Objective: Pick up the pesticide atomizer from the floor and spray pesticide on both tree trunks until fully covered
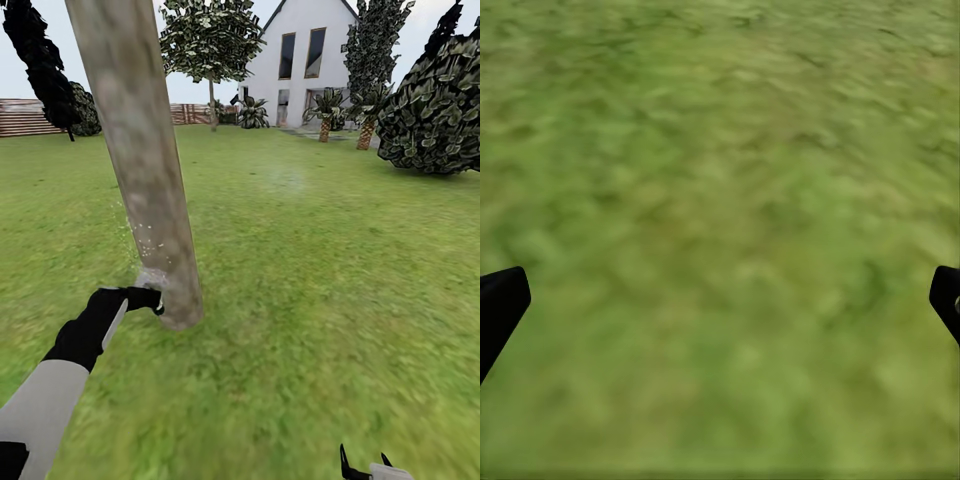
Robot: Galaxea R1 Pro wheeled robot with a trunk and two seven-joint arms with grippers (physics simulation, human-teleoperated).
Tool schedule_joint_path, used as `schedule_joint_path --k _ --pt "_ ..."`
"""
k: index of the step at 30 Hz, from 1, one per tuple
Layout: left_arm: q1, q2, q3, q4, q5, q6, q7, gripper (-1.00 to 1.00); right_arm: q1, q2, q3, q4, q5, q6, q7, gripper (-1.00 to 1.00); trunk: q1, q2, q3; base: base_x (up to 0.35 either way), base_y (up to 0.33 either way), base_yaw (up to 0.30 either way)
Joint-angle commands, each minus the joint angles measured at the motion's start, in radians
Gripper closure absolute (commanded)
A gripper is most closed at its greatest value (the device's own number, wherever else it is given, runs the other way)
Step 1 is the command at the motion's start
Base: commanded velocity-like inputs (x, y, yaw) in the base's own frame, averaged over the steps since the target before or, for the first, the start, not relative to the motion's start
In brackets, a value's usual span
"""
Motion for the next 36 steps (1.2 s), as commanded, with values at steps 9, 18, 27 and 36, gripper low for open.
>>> schedule_joint_path --k 9,18,27,36 --pt "-0.179 0.026 0.018 -0.104 0.012 0.253 -0.003 1.0 0.0 0.0 0.0 0.0 0.0 -0.001 0.0 -1.0 0.0 0.0 0.0 0.0 0.0 0.0" --pt "-0.163 0.037 0.018 -0.139 0.016 0.284 -0.005 1.0 0.0 0.0 0.0 0.0 0.0 -0.001 0.0 -1.0 0.0 0.0 0.0 -0.089 -0.067 0.0" --pt "-0.171 0.029 0.019 -0.146 0.003 0.284 0.028 1.0 0.0 0.0 0.001 0.0 0.0 0.0 0.0 -1.0 0.0 0.0 0.0 -0.045 -0.26 0.0" --pt "-0.145 0.028 0.102 -0.141 0.003 0.255 0.094 1.0 0.0 0.005 0.001 0.0 0.001 0.0 0.0 -1.0 0.0 0.0 0.0 -0.013 -0.274 0.22"
